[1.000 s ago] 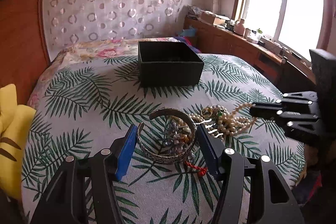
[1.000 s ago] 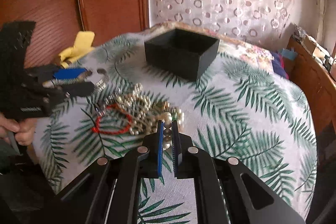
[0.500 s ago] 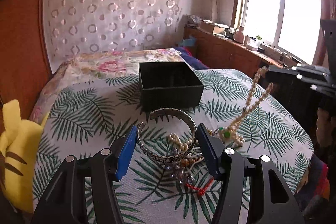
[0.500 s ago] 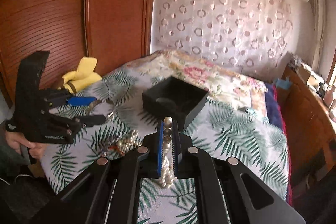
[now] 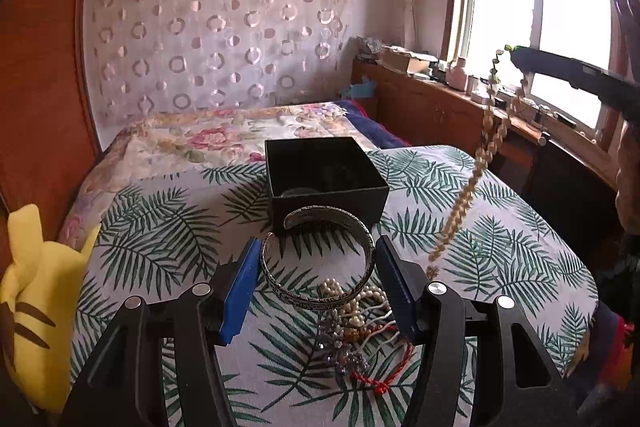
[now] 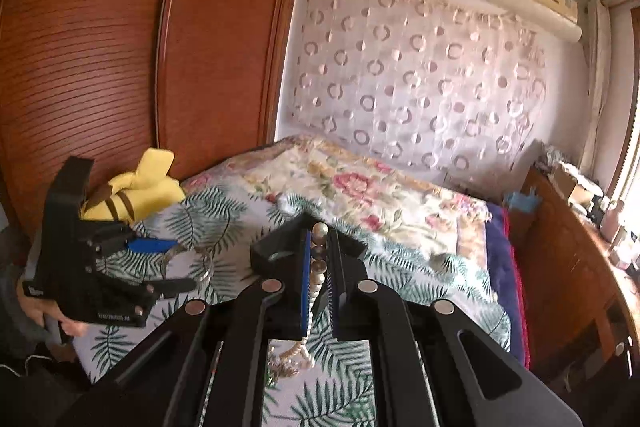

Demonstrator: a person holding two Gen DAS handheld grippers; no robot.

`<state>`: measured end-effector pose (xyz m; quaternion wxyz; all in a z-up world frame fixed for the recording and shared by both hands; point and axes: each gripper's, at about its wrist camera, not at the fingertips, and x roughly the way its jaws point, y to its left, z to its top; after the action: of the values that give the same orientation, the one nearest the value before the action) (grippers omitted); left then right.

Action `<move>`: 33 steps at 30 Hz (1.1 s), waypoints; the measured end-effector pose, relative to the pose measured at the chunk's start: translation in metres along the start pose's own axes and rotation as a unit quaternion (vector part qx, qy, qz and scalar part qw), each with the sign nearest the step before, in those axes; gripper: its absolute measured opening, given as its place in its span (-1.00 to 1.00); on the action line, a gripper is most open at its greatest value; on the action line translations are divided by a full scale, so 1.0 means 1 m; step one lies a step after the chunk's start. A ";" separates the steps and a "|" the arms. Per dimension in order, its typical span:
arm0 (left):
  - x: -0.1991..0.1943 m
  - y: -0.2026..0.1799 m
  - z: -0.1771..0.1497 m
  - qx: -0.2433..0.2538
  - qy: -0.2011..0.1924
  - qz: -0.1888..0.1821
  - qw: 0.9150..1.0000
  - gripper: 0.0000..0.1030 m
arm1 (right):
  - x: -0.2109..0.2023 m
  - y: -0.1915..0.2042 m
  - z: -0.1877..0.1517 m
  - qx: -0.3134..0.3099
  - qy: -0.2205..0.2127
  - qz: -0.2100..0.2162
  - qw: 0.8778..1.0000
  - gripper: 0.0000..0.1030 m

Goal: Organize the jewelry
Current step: 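Lower the silver bangle and pearl necklace into the black box and release both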

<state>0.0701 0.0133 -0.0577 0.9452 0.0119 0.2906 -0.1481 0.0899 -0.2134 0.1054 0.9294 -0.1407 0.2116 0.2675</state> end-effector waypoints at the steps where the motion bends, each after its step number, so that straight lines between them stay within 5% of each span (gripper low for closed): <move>1: 0.001 0.000 0.002 0.001 -0.001 0.001 1.000 0.08 | 0.000 -0.001 0.005 -0.001 -0.003 0.000 1.000 -0.84; 20: 0.021 0.005 0.036 0.009 -0.015 0.013 1.000 0.08 | 0.057 -0.007 0.086 -0.014 -0.031 -0.018 0.999 -0.84; 33: 0.061 0.011 0.056 0.015 -0.005 0.025 1.000 0.08 | 0.132 -0.024 0.037 0.027 0.051 -0.009 0.998 -0.83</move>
<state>0.1514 0.0014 -0.0458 0.9498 0.0323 0.2831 -0.1291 0.2164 -0.1616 0.0795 0.9232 -0.1315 0.2648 0.2455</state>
